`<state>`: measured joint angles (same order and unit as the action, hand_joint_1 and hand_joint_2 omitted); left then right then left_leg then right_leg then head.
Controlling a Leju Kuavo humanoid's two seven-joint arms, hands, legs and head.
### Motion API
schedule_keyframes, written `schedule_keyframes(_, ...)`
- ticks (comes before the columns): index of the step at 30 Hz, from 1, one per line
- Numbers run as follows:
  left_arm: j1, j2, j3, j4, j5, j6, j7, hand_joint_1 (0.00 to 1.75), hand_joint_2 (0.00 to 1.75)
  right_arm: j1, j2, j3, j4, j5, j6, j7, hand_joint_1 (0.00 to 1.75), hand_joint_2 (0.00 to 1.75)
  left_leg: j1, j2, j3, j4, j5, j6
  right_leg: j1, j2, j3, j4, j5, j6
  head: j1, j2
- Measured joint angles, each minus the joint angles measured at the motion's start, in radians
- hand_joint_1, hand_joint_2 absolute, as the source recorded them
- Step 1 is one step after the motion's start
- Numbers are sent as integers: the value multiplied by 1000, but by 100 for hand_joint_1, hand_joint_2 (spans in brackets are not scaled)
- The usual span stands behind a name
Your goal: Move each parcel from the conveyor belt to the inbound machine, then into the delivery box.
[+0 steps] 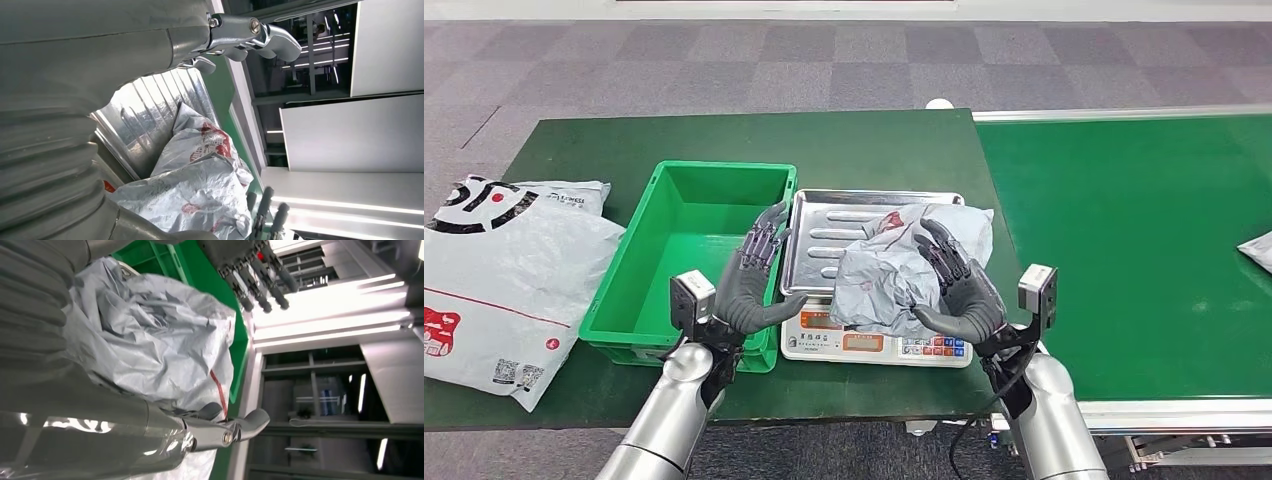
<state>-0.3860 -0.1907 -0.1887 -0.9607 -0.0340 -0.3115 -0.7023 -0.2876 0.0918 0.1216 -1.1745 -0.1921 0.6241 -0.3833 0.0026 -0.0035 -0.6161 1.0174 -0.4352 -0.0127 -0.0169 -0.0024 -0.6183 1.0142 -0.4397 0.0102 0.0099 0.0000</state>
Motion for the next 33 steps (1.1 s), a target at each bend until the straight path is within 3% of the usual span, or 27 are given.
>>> schedule_keyframes(7,0,0,0,-3,0,4,0,0,175,-25,8,9,44,-58,-94,62,0,175,0,0,0,0,0,0,0,0,0,0,0,0,0,0)
schedule_keyframes(13,1,0,0,-6,0,12,0,0,175,-47,9,19,45,99,-297,-67,0,175,0,0,0,0,0,0,0,0,0,0,0,0,0,0)
schedule_keyframes(18,1,0,0,-6,0,12,0,0,175,-50,10,25,10,146,-363,-161,0,175,0,0,0,0,0,0,0,0,0,0,0,0,0,0)
schedule_keyframes(23,1,0,0,-7,0,12,0,0,175,-49,12,29,-11,171,-398,-192,0,175,0,0,0,0,0,0,0,0,0,0,0,0,0,0)
schedule_keyframes(28,1,-3,-1,-6,0,9,0,0,175,-52,12,24,-71,294,-610,-300,0,175,0,0,0,0,0,0,0,0,0,0,0,0,0,0)
schedule_keyframes(33,-13,-12,-1,9,2,19,0,0,175,-66,9,-53,-133,332,-824,-320,0,175,0,0,0,1,0,0,0,0,0,0,0,0,0,0)
